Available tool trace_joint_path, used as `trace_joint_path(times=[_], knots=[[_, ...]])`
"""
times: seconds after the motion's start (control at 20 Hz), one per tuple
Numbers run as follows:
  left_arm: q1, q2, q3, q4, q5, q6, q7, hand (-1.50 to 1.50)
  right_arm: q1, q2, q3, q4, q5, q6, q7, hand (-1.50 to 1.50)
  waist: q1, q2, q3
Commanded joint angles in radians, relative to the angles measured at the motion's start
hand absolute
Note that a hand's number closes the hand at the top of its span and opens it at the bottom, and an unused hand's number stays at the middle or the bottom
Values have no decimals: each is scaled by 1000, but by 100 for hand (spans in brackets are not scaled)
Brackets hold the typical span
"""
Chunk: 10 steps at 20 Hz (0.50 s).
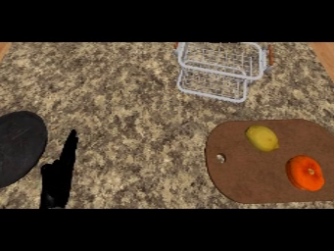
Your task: Pick the squash from the cutting board and place it in the tiered basket
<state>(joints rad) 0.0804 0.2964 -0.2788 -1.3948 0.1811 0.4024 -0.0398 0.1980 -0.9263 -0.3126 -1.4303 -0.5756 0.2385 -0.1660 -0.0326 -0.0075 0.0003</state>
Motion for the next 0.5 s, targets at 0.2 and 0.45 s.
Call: trace_joint_path(times=[0.2,0.45], knots=[[21,-1,-11,-11,0,-15,23,0,148,-227,38,-258,252,3,152,-150,7,1,-4],[29,5,6,-2,-2,-28,5,0,274,-192,10,-508,387,-128,319,-150,-8,-3,-3]])
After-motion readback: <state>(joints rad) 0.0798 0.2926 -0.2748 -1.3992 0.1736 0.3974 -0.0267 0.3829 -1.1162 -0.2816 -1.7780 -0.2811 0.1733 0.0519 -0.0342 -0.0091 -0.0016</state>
